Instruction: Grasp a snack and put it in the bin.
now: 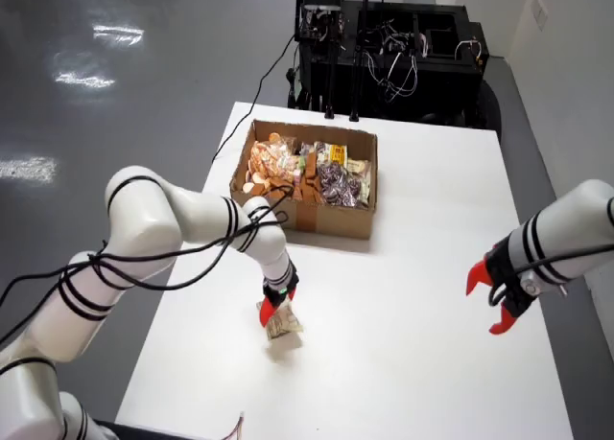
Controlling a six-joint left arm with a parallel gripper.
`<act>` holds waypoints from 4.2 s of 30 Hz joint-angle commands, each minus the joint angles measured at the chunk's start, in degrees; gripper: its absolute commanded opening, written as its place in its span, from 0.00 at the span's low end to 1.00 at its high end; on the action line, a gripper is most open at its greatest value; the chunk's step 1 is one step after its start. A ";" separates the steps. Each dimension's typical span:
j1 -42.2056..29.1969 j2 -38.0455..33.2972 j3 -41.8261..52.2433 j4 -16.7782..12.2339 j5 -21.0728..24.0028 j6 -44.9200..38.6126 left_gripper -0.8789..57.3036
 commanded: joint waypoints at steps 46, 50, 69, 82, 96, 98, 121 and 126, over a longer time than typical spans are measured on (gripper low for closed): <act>-0.66 5.42 -2.45 -0.12 -3.13 1.30 0.55; -0.93 5.45 -2.51 -0.08 -2.55 0.81 0.46; -2.11 0.83 -8.13 4.34 3.45 -2.79 0.21; -0.87 -0.05 -21.58 7.26 8.36 -1.12 0.21; 1.08 8.51 -39.16 8.07 12.28 2.30 0.22; 1.39 12.09 -45.67 8.08 14.18 3.45 0.22; 9.47 30.18 -81.03 9.00 13.80 5.55 0.55; 11.01 30.30 -82.38 8.06 11.98 3.69 0.74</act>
